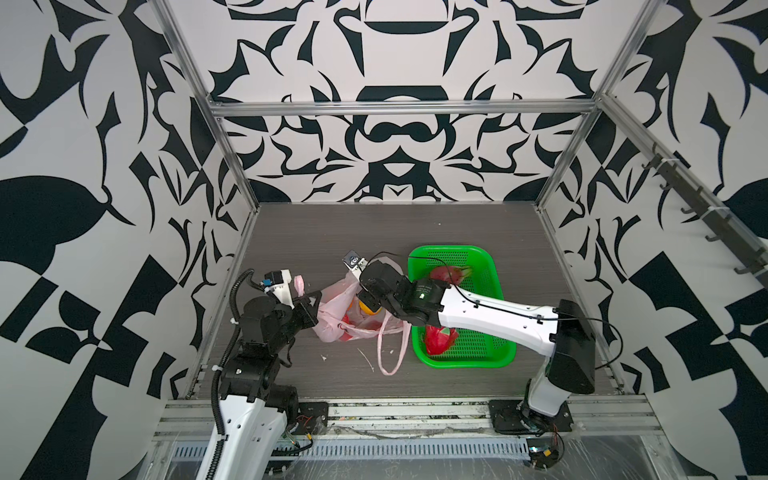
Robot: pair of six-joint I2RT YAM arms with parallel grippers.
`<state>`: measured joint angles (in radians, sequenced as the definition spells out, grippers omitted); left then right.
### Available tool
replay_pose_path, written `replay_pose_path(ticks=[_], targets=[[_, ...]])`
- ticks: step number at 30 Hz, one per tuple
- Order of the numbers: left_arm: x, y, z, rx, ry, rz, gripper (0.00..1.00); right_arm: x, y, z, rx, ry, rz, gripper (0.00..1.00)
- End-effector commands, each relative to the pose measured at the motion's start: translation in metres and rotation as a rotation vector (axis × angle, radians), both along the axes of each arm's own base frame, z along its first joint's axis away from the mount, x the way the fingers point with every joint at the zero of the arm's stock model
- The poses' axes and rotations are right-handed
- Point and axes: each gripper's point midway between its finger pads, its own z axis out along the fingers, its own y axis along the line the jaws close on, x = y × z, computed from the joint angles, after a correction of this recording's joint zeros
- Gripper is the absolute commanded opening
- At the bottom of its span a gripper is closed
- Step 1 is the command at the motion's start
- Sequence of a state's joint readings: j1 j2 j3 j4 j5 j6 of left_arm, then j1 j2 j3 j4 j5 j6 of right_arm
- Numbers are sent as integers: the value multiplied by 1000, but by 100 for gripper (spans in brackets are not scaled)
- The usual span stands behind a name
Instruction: Untie the knot of the plastic bag and take out the fruit
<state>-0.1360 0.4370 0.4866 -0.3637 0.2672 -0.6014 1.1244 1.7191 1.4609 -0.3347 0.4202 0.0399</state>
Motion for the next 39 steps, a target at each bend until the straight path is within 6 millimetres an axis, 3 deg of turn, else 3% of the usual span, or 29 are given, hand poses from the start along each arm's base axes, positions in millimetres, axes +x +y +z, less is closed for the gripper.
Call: replay_pose_path(ticks=[1, 5, 8, 16, 20, 26, 30, 39], targets=[[-12, -6, -15, -43, 58, -30, 0, -14, -11, 11, 69, 81, -24, 27], [-17, -8, -22, -69, 68, -33, 0, -25, -17, 12, 75, 133, -31, 46], [-18, -8, -26, -75, 70, -34, 0, -33, -20, 20, 79, 146, -35, 54], [-17, -6, -33, -90, 71, -14, 0, -57, -25, 49, 69, 126, -50, 56], [-15, -2, -33, -81, 61, 11, 0, -78, -22, 55, 70, 151, -33, 46], [-13, -3, -40, -79, 77, 10, 0, -103, -12, 38, 80, 232, 0, 29], [-13, -3, -41, -82, 75, 10, 0, -102, -4, 22, 93, 248, -18, 21], [-13, -6, -43, -85, 81, -7, 0, -89, 11, -8, 61, 274, -79, 13]])
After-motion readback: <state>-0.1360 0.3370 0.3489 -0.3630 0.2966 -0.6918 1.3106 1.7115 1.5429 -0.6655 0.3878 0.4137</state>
